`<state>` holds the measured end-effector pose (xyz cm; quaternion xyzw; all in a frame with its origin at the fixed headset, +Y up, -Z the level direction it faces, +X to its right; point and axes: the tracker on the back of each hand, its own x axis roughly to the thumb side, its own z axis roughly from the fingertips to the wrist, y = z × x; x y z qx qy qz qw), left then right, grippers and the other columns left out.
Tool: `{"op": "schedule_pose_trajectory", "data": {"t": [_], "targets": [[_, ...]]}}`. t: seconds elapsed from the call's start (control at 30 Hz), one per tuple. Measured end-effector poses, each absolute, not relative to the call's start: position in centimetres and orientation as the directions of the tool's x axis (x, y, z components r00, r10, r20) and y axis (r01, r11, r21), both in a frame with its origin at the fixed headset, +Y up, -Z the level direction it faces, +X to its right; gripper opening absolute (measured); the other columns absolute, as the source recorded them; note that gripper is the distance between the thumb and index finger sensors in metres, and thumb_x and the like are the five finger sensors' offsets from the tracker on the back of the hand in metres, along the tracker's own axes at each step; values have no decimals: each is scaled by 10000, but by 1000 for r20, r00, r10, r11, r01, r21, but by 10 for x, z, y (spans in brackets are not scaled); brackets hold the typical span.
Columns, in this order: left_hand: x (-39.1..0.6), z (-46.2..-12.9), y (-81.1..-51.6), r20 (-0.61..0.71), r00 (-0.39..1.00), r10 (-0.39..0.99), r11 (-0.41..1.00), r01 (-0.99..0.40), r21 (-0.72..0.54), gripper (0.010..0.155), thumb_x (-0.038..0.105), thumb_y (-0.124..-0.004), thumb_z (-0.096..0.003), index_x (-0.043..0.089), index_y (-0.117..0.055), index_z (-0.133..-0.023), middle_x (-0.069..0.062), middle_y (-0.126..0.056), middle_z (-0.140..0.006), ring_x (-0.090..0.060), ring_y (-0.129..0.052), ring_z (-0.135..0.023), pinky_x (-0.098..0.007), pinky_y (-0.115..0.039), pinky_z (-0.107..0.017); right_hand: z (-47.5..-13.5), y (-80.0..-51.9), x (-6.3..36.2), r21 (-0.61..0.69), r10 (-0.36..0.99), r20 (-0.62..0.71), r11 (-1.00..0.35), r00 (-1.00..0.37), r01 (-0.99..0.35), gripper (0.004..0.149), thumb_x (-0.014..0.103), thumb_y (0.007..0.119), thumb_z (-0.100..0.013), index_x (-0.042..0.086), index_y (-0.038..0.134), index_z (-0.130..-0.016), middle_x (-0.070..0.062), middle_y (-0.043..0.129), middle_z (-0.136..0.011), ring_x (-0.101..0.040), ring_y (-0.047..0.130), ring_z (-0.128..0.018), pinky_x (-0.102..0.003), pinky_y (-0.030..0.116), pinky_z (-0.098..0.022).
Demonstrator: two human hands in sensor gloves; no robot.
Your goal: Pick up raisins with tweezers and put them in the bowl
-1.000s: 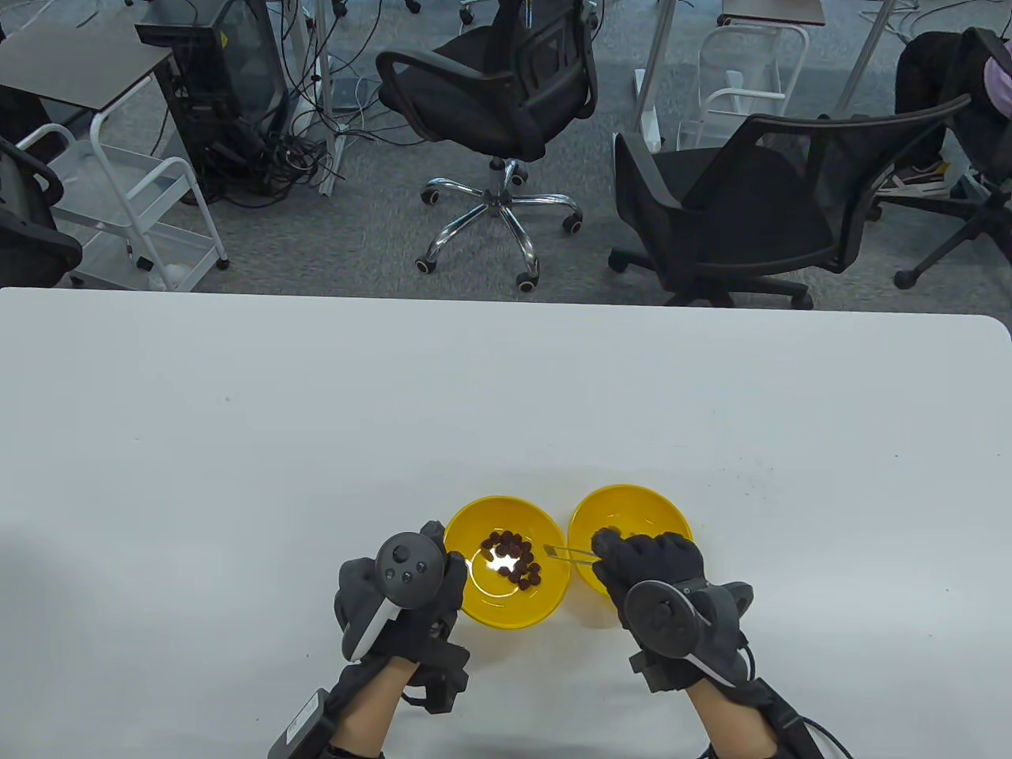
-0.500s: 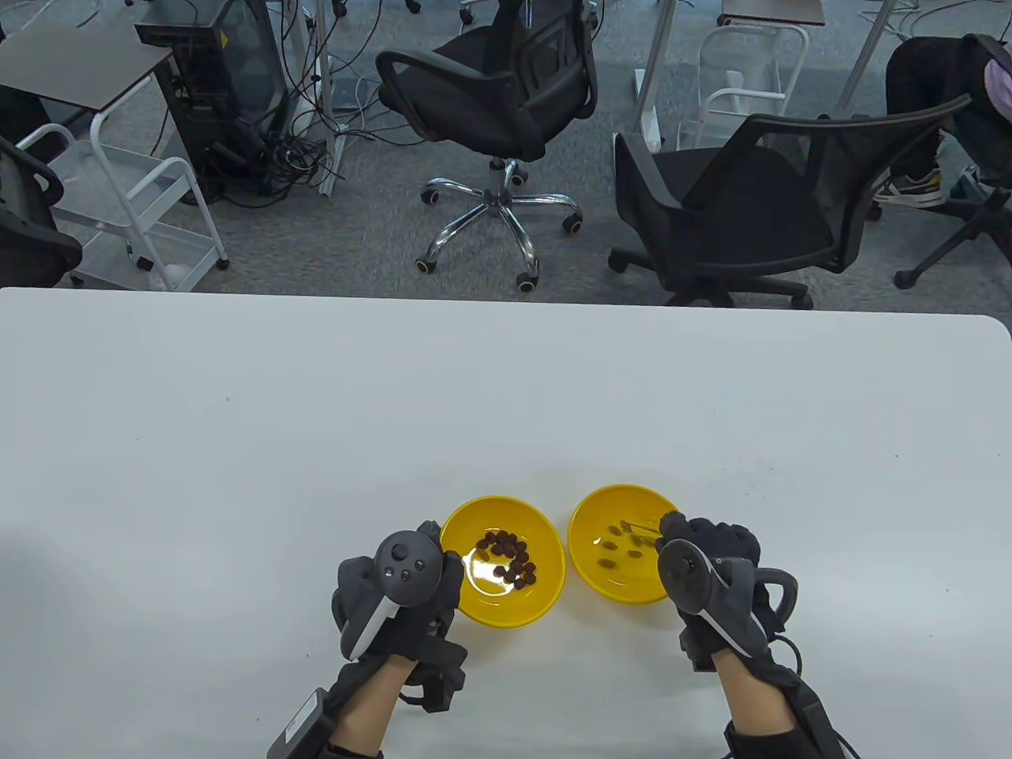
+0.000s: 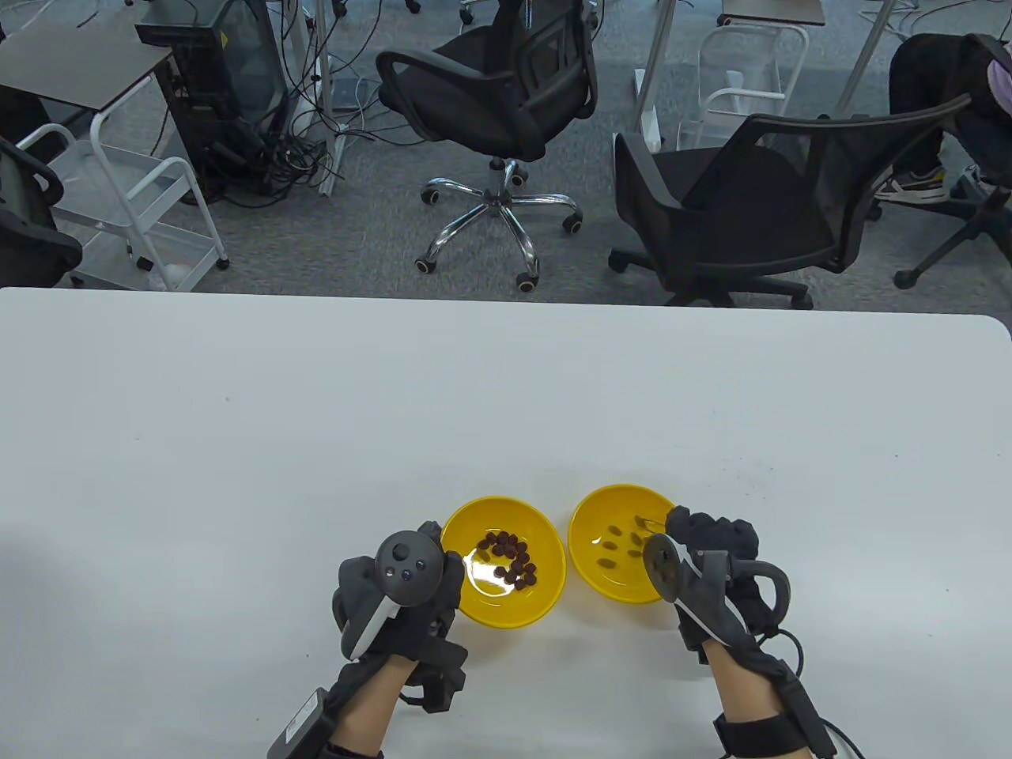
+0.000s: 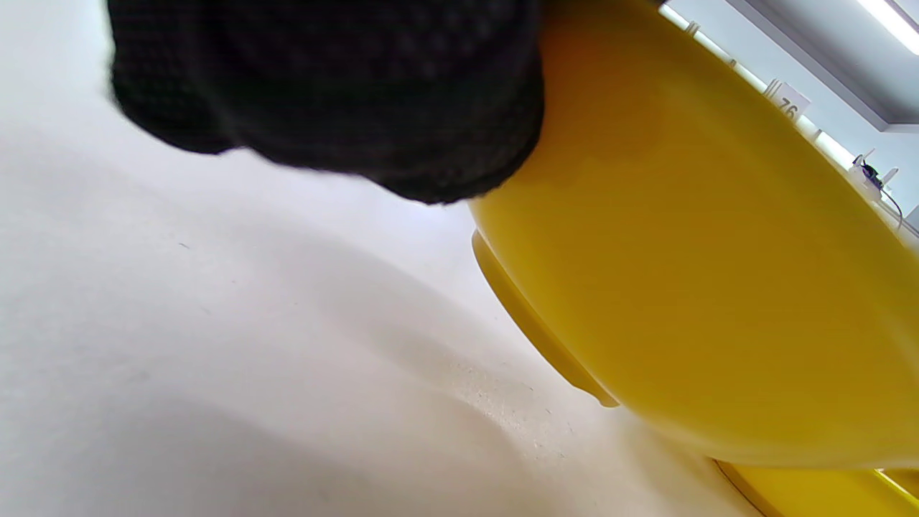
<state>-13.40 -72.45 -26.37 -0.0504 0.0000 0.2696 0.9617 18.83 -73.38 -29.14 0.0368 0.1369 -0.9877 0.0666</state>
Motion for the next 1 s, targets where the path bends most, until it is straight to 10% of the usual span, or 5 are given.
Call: {"op": "schedule_pose_trajectory", "data": {"t": [0.63,1.0], "targets": [[-133,-263,-724,-23,853,521,849,-521,-90,588,322,-619,-551,-74,-569,-984,-76,-1005,-425,-80,-988,-144,-391,-890,-353,-276,-714,185,-365,-47,-50,-929,-998,62,459,333,774,-424,151,890,-829,-15,899,-628,-172,953,-441,-547,651,-617],[-130,-261,-725,4,839,544,835,-541,-98,588,322,-618,-552,-73,-568,-984,-75,-1005,-426,-78,-988,-144,-390,-890,-354,-250,-698,154,-372,174,216,-895,-961,-246,462,337,767,-428,151,882,-835,-10,899,-631,-168,956,-443,-541,658,-614]]}}
